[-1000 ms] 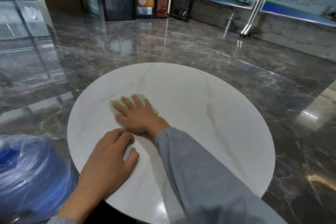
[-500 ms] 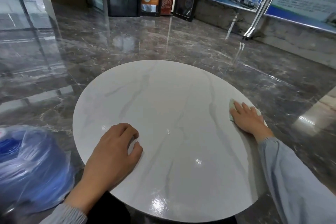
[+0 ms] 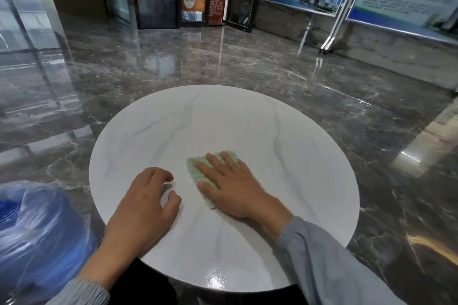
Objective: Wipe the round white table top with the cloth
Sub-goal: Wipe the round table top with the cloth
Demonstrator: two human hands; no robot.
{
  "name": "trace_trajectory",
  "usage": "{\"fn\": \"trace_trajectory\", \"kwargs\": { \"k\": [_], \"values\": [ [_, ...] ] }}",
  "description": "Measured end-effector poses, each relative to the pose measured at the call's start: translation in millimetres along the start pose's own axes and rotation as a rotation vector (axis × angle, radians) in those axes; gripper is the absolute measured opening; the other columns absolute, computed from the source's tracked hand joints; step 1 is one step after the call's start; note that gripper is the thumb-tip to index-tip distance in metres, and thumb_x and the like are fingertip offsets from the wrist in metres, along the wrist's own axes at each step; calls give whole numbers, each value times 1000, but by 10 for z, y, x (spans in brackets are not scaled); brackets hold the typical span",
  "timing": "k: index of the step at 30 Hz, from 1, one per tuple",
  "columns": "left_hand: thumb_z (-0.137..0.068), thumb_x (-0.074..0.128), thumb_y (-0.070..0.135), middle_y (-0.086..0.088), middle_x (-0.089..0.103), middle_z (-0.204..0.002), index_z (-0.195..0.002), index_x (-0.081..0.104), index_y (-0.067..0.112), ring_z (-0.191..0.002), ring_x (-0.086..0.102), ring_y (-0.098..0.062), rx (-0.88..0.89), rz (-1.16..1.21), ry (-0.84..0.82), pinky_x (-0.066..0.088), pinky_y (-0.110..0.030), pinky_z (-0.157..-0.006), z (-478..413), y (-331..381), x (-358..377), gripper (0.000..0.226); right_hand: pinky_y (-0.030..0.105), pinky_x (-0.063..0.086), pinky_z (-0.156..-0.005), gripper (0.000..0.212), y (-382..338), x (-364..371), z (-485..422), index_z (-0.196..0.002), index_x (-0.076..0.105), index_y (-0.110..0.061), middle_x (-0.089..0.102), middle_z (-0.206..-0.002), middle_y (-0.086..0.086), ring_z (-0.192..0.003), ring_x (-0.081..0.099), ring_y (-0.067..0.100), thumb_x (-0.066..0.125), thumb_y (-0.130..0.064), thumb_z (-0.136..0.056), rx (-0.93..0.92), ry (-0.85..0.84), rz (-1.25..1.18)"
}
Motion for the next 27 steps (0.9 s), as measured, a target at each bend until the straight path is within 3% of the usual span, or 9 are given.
{"fn": "trace_trajectory", "kwargs": {
  "k": [3,6,9,12,15,19,21,23,27],
  "values": [
    [-88,72,17,14,52,-110,-111,62,22,-100,43,0,6,-5,-6,37,-24,-87,4,18,-2,25,47,7,-127,62,1015,-222,187,-164,10,-41,7,-173,-8,-159,5,24,18,-61,-105,230,64,63],
    [-88,72,18,12,54,-110,-110,63,21,-100,42,0,18,-15,-10,37,-25,-88,-1,42,-6,24,48,8,-126,59,2201,-407,643,-163,3,-45,0,-173,-8,-159,0,23,20,-58,-108,572,48,39],
    [-88,71,20,9,57,-110,-109,64,20,-104,47,-7,16,-34,-25,38,-27,-88,-2,58,4,22,53,0,-126,61,2613,-439,896,-162,1,-48,-6,-173,-12,-159,-8,21,18,-61,-105,750,21,-39],
    [-90,70,23,9,56,-108,-106,64,21,-106,51,-13,30,-51,-37,38,-28,-90,-1,48,9,18,56,-5,-125,61,2064,-322,720,-161,-4,-48,-11,-172,-12,-159,-14,24,11,-60,-103,655,8,-70],
    [-90,64,30,10,55,-107,-104,64,23,-105,51,-14,23,-44,-49,40,-31,-90,-11,34,-7,16,56,-4,-125,65,834,-77,575,-161,-9,-47,-4,-174,-6,-159,-7,30,-2,-61,-98,314,51,108],
    [-89,59,32,10,55,-105,-102,64,24,-103,52,-15,23,-59,-69,41,-32,-90,-8,52,-13,16,49,-20,-121,57,-586,215,981,-159,-5,-54,-11,-172,-14,-155,-26,19,16,-60,-106,-79,-24,15],
    [-90,65,26,8,57,-105,-101,65,23,-105,54,-18,13,-66,-75,40,-33,-91,-8,61,-28,11,41,-21,-121,57,-500,141,1125,-157,-3,-57,-13,-170,-21,-153,-28,11,21,-62,-106,-118,-28,-37],
    [-89,71,19,9,57,-106,-101,66,23,-107,53,-19,-10,-63,-84,40,-33,-90,1,72,-35,14,38,-15,-124,56,33,-12,1123,-157,-2,-58,-11,-170,-24,-154,-24,7,20,-62,-106,-22,-3,-34],
    [-88,71,18,9,56,-105,-99,66,24,-107,52,-19,-18,-64,-85,40,-34,-90,3,110,-27,13,43,2,-126,60,1787,-308,1188,-161,3,-50,-3,-172,-17,-159,-8,16,17,-64,-105,447,52,-18]
  ]
}}
Point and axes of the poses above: each hand's wrist, its own z-axis away from the middle knuckle, its own x-axis out of the palm, y = z × x, the point moved 8 cm from there along -z, towards the middle knuckle
